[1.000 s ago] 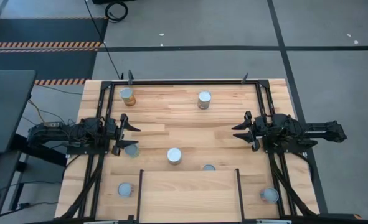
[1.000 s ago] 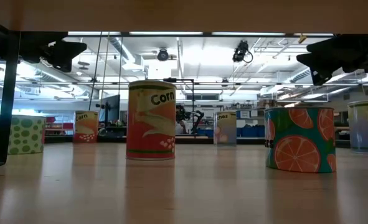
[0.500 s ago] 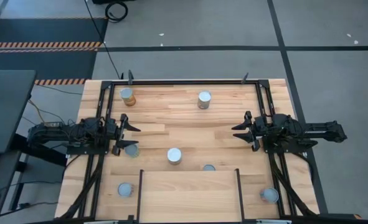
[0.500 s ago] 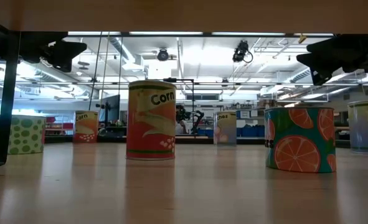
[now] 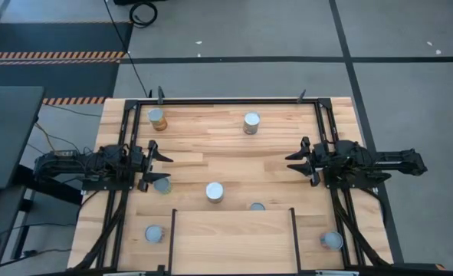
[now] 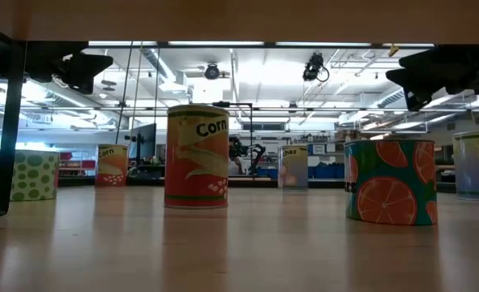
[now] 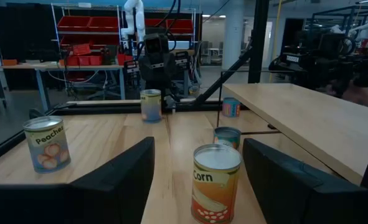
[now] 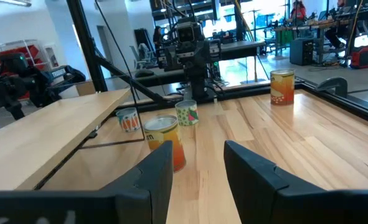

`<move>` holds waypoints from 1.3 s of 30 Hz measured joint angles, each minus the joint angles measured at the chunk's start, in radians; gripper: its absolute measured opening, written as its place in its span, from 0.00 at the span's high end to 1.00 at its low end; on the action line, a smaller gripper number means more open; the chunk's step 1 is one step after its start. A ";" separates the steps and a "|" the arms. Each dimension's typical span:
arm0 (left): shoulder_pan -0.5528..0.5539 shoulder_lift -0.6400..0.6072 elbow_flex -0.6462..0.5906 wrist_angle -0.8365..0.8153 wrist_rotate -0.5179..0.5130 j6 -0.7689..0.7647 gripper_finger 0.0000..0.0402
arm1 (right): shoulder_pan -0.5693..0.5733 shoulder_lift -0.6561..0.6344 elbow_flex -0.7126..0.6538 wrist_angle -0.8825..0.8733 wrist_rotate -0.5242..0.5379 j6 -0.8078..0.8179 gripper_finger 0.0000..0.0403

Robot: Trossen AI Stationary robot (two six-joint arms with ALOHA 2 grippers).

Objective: Pick and place cans onto a shelf

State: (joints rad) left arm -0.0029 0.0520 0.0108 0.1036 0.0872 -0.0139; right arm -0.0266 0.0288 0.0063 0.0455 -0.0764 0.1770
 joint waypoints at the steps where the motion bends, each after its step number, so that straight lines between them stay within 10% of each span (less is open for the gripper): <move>1: 0.000 0.000 0.000 0.000 0.000 0.000 0.38 | 0.000 0.000 0.000 0.018 -0.002 0.041 0.63; 9: 0.000 0.000 0.000 0.000 0.000 0.000 0.38 | 0.000 0.009 0.019 0.192 0.191 0.495 0.63; 20: 0.000 0.000 0.000 0.000 0.000 0.000 0.38 | 0.006 0.370 0.508 -0.338 0.255 0.489 0.64; 29: 0.000 0.000 0.000 0.000 0.000 0.000 0.38 | -0.097 0.832 0.788 -0.330 0.232 0.133 0.61; 39: 0.000 0.000 0.000 0.000 0.000 0.000 0.38 | -0.204 1.255 1.008 -0.350 0.120 -0.147 0.24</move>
State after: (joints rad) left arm -0.0031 0.0517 0.0109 0.1036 0.0868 -0.0139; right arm -0.2301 1.2834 1.0140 -0.3049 0.0431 0.0303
